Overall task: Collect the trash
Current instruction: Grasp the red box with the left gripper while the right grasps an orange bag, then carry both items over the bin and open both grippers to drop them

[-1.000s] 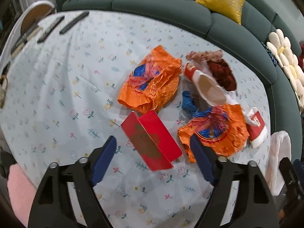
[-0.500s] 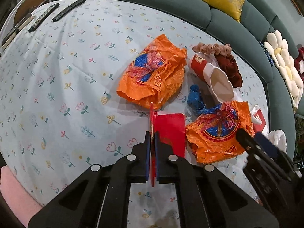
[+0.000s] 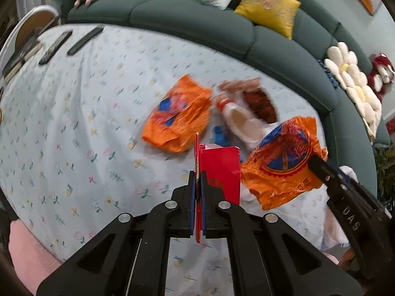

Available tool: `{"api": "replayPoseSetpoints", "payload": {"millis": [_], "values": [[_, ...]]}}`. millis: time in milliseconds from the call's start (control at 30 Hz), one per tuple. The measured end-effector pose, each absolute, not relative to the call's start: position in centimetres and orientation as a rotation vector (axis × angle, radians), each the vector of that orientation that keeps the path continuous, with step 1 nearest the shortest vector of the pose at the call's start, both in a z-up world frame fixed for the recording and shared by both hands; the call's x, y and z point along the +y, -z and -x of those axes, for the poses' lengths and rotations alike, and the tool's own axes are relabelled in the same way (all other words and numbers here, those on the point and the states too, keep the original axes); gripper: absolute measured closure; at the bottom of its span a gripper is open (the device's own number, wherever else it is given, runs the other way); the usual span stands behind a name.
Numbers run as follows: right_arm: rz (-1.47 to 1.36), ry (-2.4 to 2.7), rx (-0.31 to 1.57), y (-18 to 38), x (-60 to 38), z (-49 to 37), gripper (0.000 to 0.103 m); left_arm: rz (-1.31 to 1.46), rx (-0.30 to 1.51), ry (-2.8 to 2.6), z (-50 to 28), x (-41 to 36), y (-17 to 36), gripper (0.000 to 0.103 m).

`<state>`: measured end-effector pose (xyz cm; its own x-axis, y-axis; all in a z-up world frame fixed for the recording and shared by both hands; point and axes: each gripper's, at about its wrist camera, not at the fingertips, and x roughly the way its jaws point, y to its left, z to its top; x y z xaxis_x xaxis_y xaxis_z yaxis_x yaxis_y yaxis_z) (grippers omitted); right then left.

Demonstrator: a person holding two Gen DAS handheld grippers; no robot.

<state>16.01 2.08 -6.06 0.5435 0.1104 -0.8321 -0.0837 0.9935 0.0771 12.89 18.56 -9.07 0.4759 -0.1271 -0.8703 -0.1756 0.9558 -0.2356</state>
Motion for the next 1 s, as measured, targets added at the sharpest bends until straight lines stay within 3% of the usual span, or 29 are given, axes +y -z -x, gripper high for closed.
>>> {"api": "replayPoseSetpoints", "payload": {"millis": [467, 733, 1000], "values": [[-0.141, 0.045, 0.754, -4.9, -11.1, -11.9, 0.089, 0.134, 0.894, 0.203, -12.1, 4.9, -1.0, 0.100], [-0.182, 0.173, 0.701, -6.1, -19.6, -9.7, 0.089, 0.036, 0.864, 0.353, -11.8, -4.7, -2.5, 0.100], [-0.245, 0.307, 0.735, -3.5, -27.9, -8.1, 0.089, 0.021, 0.909, 0.508, -12.4, -12.8, -1.1, 0.100]]}}
